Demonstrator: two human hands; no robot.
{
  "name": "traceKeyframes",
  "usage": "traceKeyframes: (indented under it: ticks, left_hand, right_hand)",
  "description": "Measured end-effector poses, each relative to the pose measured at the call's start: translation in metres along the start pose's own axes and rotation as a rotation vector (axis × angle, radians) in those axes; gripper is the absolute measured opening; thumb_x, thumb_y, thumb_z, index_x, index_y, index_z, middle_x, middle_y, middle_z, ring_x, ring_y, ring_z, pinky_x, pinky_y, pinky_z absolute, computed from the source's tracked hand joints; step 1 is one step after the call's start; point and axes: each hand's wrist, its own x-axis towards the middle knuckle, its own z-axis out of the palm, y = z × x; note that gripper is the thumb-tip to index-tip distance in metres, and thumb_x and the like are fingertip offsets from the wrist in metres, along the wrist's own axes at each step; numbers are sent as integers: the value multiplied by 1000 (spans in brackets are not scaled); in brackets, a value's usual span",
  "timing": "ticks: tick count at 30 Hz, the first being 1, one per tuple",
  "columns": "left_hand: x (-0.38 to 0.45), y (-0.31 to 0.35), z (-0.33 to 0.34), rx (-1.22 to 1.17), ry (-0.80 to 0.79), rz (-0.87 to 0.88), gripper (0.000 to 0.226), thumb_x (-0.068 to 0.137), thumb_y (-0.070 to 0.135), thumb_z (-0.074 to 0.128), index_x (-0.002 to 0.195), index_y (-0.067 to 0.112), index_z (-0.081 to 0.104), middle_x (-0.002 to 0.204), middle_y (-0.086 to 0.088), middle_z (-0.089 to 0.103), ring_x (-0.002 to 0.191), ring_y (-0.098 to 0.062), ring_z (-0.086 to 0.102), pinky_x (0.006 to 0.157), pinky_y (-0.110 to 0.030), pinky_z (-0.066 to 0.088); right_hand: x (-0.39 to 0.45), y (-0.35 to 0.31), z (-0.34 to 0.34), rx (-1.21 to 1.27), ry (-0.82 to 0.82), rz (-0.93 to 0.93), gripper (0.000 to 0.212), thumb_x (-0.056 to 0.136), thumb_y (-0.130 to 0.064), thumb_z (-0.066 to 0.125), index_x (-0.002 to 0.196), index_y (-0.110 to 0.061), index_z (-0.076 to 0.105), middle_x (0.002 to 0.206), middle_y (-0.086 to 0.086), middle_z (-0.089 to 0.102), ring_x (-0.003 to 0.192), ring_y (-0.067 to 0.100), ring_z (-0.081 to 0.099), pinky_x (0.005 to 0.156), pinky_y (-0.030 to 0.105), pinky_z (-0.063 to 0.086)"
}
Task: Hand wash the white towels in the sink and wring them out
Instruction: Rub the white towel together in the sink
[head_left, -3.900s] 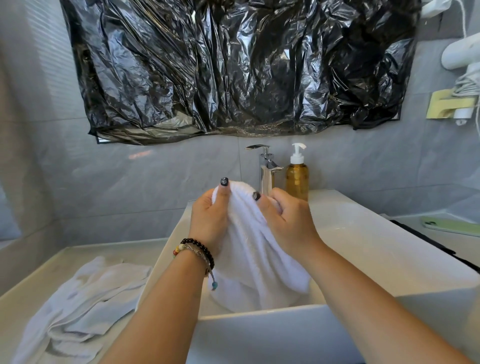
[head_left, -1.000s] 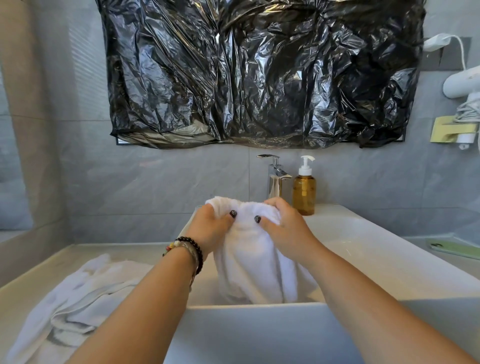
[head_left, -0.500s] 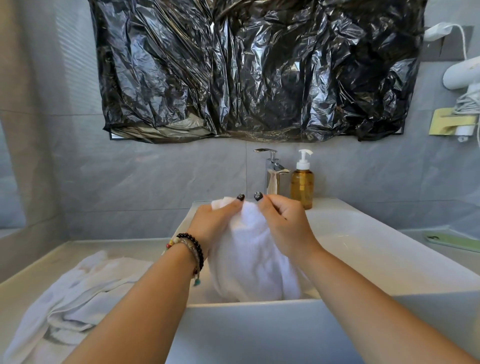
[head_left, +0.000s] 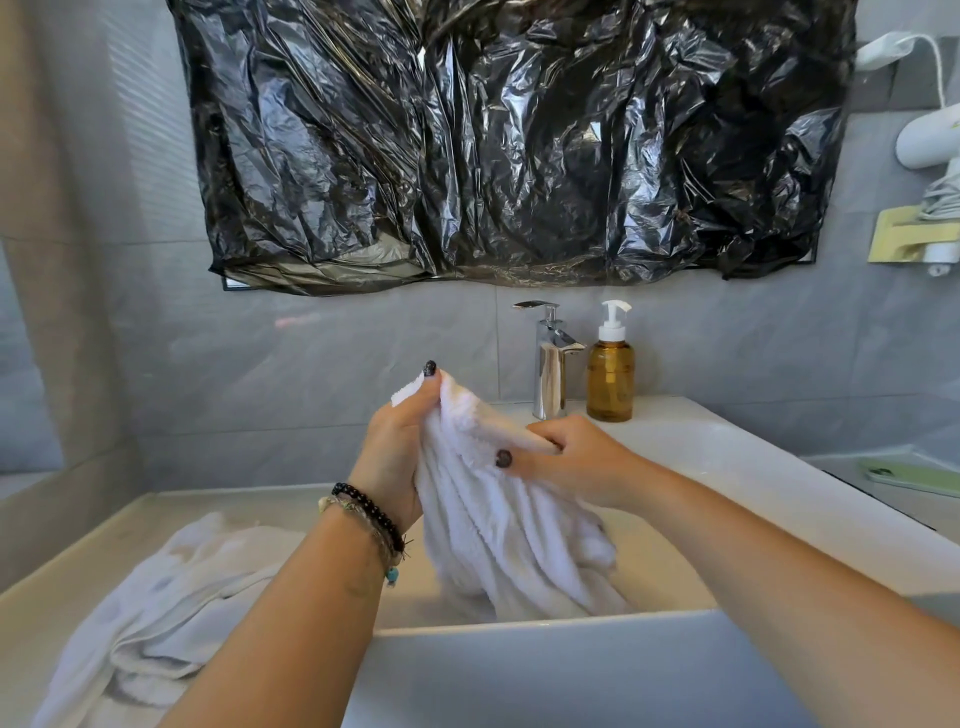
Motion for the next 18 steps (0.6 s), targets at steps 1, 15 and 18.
traceKeyframes:
  ticks: [1,15,18]
  left_hand:
    - [4,-3,-1,5,63,-2,32,87,44,65,81,13,62,80,-12,65,77,-27,65,81,-42,53]
    - [5,1,18,242,35,56,14,90,22,68,93,9,71,83,-6,74,76,-20,70,67,-31,58]
    - [12,7,31,188,-96,68,16,88,21,69,98,9,67,82,-5,73,70,-16,70,60,-27,57]
  right_hand:
    - [0,6,-10,-122,26,-27,44,81,-42,73,63,-6,53,58,2,42,56,7,36,56,26,24]
    - [-19,-14,-41,353,-102,-2,34,63,-31,77,91,-14,69,90,1,70,88,13,65,80,29,48]
    - [-22,-3,-34,754,-199,85,29,75,-25,60,99,-17,75,99,8,72,96,23,67,86,35,50]
